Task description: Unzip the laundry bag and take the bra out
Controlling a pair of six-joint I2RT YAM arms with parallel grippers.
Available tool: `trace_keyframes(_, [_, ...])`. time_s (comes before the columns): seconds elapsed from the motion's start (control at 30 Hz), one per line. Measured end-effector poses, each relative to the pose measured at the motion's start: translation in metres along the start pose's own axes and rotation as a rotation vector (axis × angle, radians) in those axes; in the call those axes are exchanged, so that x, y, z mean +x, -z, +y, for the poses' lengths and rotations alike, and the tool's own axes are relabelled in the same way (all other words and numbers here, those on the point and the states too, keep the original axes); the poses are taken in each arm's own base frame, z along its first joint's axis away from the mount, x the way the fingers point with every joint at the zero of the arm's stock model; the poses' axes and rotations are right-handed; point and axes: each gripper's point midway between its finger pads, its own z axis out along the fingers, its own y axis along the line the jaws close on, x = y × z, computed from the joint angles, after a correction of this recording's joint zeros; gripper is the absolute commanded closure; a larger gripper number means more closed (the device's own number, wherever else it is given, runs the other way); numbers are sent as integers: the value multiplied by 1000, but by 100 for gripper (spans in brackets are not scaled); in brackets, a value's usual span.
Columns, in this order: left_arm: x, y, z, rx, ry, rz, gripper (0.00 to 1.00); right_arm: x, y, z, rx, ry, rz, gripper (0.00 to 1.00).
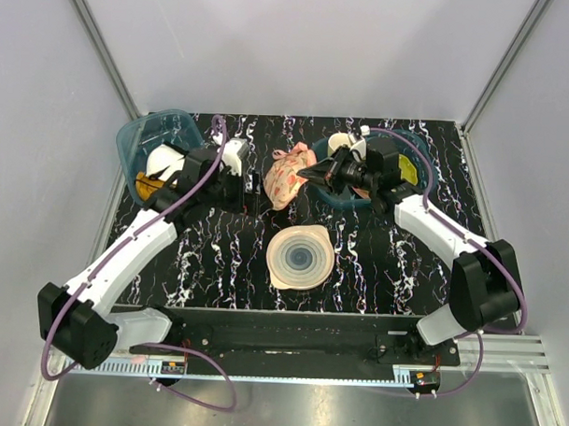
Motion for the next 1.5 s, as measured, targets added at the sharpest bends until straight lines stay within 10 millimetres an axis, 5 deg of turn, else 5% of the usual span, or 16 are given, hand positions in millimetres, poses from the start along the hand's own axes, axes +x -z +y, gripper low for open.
trace_keyframes(0.2, [-16,8,-20,15,-143,-96,1,2,0,0,-13,-46,9,100])
trace_keyframes(0.47, [7,-10,-66,13,-357,-93,1,2,-1,-15,40,-81,-11,100])
trace_keyframes(0.87, [13,-58,-66,-128,-448,-76,1,-2,7,-19,102,-104,-65,100])
trace_keyframes(0.97, [-1,-62,-68,-157,-464,-114,16,-2,7,-19,100,-112,-65,100])
trace_keyframes(1.0, [-7,-62,-66,-174,-470,-132,43,-2,7,-18,100,-116,-65,100])
trace_keyframes(1.1, [-16,-62,-58,-233,-484,-164,100,-2,7,-18,99,-123,-65,100])
trace_keyframes(1.17, [-22,-61,-56,-256,-489,-187,100,-4,7,-16,90,-122,-71,41])
trace_keyframes(1.23, [-23,-60,-55,-270,-512,-189,100,-3,7,-11,71,-111,-67,1])
trace_keyframes(1.37, [-35,-52,-35,-312,-488,-207,100,-5,8,-8,69,-50,-61,0])
trace_keyframes(1.5, [-55,-21,-10,-349,-429,-272,100,-22,17,4,81,53,-98,0])
